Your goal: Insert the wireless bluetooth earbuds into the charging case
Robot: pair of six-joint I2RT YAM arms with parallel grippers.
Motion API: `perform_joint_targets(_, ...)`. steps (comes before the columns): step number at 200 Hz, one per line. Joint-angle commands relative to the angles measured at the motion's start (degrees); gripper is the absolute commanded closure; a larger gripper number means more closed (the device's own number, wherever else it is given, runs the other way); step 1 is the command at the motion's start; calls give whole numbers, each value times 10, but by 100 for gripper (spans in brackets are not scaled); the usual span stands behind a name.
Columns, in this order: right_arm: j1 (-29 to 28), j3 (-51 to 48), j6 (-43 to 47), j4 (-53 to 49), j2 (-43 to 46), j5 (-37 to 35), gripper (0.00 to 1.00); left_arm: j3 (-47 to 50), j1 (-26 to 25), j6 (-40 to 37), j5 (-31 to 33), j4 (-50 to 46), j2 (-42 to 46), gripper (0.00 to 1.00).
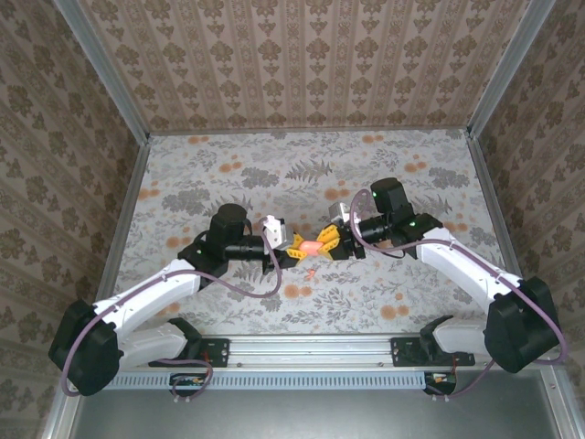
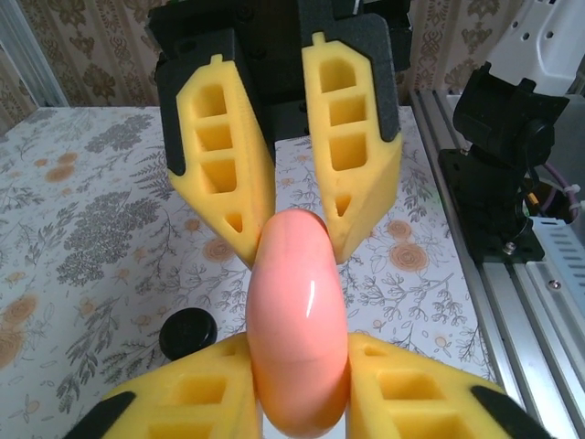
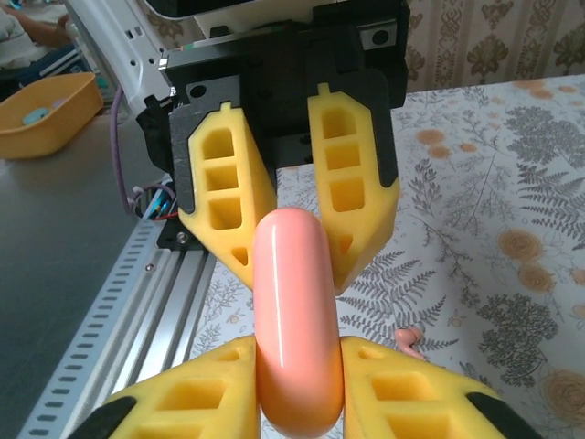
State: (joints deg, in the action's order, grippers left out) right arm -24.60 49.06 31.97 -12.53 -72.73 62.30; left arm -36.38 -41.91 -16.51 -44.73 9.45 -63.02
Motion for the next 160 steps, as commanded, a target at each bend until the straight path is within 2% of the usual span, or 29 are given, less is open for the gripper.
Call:
perform_joint_targets(1,-4,27,26,-35,1,0,78,-1,1,-5,-9,5,-2,67)
perform_joint_targets(12,-8,34,43,-54,4,-16,79,-4,0,-8,-9,-4,-3,64)
perform_joint_targets(72,-23,52,74,-92,4,-48,80,-8,-2,-10,-12,-4,-8,64)
perform_joint_targets(113,-26,53,72,-85,6,-46,79,-12,-2,-13,-14,-10,-13,76)
perform_joint_targets(140,-26,44,50,-56,10,-50,65,-12,-1,-15,-12,-13,-11,78)
perform_joint_targets(160,-26,37,30,-32,7,-46,59,-11,-2,-13,-12,-10,-10,79)
